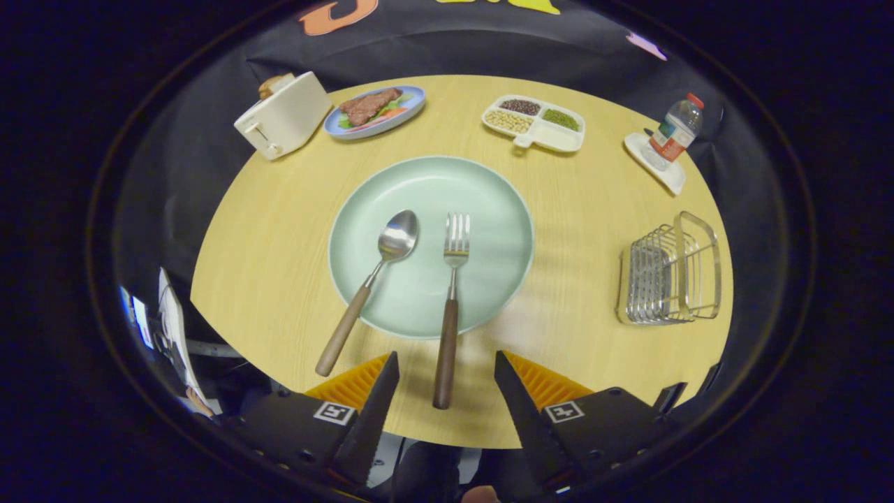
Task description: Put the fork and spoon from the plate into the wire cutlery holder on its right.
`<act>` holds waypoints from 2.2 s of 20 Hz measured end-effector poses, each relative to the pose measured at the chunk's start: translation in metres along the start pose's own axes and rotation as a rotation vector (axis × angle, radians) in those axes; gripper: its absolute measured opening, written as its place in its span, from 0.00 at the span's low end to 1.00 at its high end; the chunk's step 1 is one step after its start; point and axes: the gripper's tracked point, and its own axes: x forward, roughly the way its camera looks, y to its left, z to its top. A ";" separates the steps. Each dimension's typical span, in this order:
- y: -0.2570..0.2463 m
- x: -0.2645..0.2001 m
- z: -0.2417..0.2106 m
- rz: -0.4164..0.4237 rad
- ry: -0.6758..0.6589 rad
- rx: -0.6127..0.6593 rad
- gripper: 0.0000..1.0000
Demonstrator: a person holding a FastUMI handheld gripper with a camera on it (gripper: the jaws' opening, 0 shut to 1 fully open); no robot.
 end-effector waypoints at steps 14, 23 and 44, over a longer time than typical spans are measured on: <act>-0.003 0.015 -0.004 0.021 0.110 -0.007 0.00; -0.005 -0.021 0.011 0.088 0.059 0.017 0.00; -0.147 -0.145 0.050 0.082 -0.094 0.178 0.00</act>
